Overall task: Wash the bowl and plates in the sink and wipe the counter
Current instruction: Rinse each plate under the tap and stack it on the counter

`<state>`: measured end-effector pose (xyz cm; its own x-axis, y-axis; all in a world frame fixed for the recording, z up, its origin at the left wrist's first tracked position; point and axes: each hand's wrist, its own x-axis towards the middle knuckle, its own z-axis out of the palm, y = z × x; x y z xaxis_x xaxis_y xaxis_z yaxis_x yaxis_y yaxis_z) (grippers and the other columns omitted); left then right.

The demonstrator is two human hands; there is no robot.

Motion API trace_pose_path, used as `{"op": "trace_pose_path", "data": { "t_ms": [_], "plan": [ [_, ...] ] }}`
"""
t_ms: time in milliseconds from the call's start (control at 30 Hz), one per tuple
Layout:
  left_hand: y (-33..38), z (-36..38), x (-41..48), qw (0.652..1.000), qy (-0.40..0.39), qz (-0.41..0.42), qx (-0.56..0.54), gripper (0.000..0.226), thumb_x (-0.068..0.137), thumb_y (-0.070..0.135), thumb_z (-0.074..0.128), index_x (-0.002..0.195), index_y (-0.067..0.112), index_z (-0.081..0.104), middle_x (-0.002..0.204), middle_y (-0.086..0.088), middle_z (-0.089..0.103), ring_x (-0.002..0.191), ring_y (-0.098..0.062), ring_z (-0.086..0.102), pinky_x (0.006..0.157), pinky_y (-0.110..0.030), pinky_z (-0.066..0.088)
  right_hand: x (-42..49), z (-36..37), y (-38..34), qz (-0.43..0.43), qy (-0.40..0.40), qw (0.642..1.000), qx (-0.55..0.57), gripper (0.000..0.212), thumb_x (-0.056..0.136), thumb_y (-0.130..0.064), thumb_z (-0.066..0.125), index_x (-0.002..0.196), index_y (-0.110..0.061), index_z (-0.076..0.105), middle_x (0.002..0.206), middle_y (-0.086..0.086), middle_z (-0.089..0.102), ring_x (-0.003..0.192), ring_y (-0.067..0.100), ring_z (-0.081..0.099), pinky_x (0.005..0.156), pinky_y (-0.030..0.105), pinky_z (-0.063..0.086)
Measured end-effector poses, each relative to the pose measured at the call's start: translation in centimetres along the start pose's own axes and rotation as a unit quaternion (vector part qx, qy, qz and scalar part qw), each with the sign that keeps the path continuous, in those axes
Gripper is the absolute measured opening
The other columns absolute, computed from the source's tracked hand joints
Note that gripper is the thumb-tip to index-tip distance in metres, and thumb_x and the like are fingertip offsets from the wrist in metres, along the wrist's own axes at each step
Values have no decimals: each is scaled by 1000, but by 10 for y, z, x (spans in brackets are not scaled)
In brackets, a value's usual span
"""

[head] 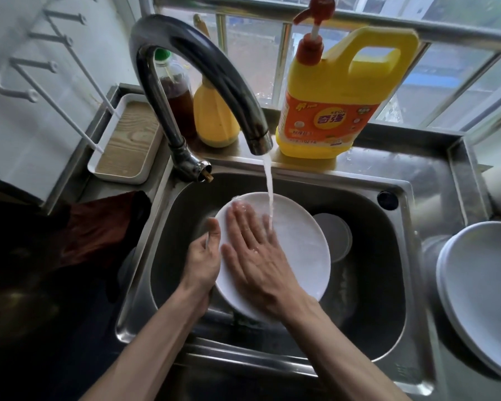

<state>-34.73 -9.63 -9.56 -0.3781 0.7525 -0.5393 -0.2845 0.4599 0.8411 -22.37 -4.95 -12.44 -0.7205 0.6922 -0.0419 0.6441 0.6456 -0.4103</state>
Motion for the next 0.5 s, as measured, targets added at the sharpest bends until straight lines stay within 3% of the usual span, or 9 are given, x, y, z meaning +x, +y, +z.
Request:
{"op": "trace_pose_path", "data": {
  "t_ms": [100, 233, 400, 500],
  "plan": [
    [-2, 1, -2, 999, -3, -20, -39, 58, 100, 60, 36, 111, 17, 74, 104, -4, 80, 100, -17, 76, 72, -23, 60, -12, -12, 1, -70, -66, 995, -7, 59, 114, -40, 16, 166, -21, -4, 172, -5, -13, 156, 10, -24, 129, 46, -7],
    [-3, -4, 2, 994, 43, -52, -83, 65, 99, 64, 39, 115, 9, 69, 98, -11, 79, 89, -25, 78, 62, -30, 61, -27, -19, -2, -118, -128, 984, 28, 57, 113, -45, 17, 166, -31, 0, 172, -9, -3, 156, 8, -23, 128, 43, -14],
    [-1, -3, 1, 997, 27, -41, -63, 60, 101, 60, 38, 112, 12, 72, 95, -6, 80, 86, -21, 78, 61, -27, 61, -19, -15, 8, -72, -69, 995, -18, 54, 111, -50, 15, 163, -47, 2, 173, -7, -7, 157, 16, -21, 127, 43, -15],
    [-4, -5, -1, 998, 20, -39, -36, 58, 100, 59, 40, 111, 13, 73, 98, -8, 80, 93, -25, 77, 74, -36, 63, -8, -7, 16, 13, -37, 999, -14, 57, 111, -51, 15, 164, -42, -3, 172, -10, -13, 157, 14, -23, 128, 50, -7]
  ]
}}
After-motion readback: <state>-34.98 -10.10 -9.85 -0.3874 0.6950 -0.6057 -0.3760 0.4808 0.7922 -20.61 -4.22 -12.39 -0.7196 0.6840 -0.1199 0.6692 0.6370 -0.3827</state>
